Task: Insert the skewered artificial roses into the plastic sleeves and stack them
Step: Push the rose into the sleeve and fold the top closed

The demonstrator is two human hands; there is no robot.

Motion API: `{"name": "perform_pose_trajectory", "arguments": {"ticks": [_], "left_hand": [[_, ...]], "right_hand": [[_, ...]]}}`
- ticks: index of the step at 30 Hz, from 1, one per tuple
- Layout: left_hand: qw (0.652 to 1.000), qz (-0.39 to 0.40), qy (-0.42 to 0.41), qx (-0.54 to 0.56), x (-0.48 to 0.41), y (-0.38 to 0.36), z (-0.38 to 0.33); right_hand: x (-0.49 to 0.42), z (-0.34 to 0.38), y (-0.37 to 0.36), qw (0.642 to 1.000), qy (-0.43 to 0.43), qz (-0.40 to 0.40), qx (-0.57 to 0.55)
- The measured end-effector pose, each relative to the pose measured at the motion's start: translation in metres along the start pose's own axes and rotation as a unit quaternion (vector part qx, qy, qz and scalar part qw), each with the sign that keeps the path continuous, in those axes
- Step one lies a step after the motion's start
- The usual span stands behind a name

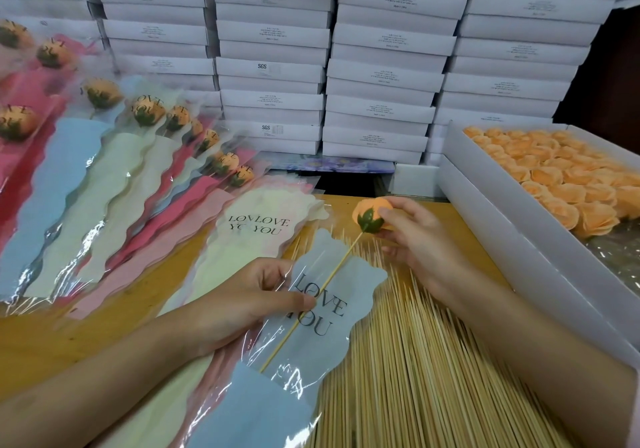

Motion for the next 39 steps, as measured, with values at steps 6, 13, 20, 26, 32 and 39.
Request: {"name": "perform_pose_trajectory", "arguments": {"ticks": [6, 13, 20, 26, 32, 39], "left_hand": [[1.0, -0.003, 0.0, 0.016, 0.0, -0.002, -0.002], [1.0, -0.008, 0.002, 0.021, 0.0, -0.001, -0.002], [0.999, -0.006, -0.001, 0.034, 0.0, -0.001, -0.003], [0.998, -0.003, -0.009, 0.058, -0.002, -0.004, -0.003], [0.999, -0.013, -0.018, 0.049, -0.005, 0.002, 0.001], [0.998, -0.013, -0.027, 0.051, -0.005, 0.002, 0.001]], "right_hand": [[0.004, 0.0, -0.013, 0.998, 0.007, 0.051, 0.024], [0.007, 0.007, -0.018, 0.997, 0.035, 0.06, 0.042], [0.016, 0.018, -0.025, 0.989, 0.094, 0.066, 0.098], [0.023, 0.024, -0.029, 0.981, 0.126, 0.061, 0.132], [0.032, 0.028, -0.044, 0.962, 0.166, 0.1, 0.191], [0.036, 0.029, -0.051, 0.954, 0.185, 0.132, 0.193]]}}
Point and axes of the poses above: each hand's wrist, its own x-axis away from the middle knuckle, its own y-axis out of the back of the hand, z = x × y, the point moved 10 cm from there along -x, towards the middle knuckle, and after that the axes turned 12 degrees about -y, right-handed, at the moved point
